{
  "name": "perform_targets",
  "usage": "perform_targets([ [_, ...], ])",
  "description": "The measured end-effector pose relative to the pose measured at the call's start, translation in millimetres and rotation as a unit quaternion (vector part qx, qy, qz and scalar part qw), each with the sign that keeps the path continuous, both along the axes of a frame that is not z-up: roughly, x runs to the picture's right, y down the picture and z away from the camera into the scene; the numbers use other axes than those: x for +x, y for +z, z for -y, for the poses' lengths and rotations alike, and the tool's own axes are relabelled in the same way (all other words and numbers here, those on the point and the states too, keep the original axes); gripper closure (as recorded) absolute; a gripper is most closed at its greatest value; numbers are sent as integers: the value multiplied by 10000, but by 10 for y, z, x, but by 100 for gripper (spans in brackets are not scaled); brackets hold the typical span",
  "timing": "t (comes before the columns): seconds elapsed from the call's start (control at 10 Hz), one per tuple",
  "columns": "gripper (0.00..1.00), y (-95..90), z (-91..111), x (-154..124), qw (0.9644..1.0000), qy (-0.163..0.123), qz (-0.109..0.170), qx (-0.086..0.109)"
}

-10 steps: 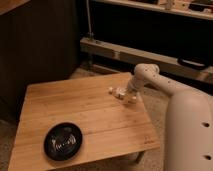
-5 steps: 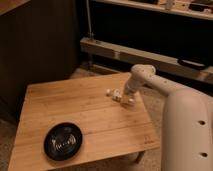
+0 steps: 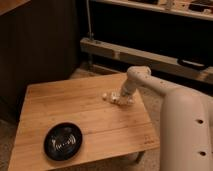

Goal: Place the bottle in the ceramic bowl

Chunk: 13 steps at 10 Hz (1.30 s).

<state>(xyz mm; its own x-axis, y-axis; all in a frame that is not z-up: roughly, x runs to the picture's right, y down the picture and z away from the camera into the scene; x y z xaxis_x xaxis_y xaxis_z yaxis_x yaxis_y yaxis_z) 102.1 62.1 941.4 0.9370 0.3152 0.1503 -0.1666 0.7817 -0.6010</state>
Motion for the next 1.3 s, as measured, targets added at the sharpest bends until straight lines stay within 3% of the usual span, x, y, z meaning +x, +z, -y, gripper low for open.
perform_targets([
  [0.2, 100, -205, 95, -183, 9991, 7, 318, 294],
  [0.5, 100, -860, 407, -730, 9913, -24, 1099, 723],
  [0.6, 100, -1100, 482, -936, 9866, -44, 1401, 834],
  [0.7, 100, -1414, 534, -1273, 9786, -59, 1841, 922],
  [0.8, 100, -1607, 540, -1513, 9713, -56, 2179, 953],
  [1.0, 100, -2020, 510, -1954, 9509, 1, 2934, 987],
  [1.1, 100, -2133, 501, -2081, 9445, 1, 3131, 991],
  [1.3, 100, -2145, 506, -2075, 9441, 12, 3142, 999],
])
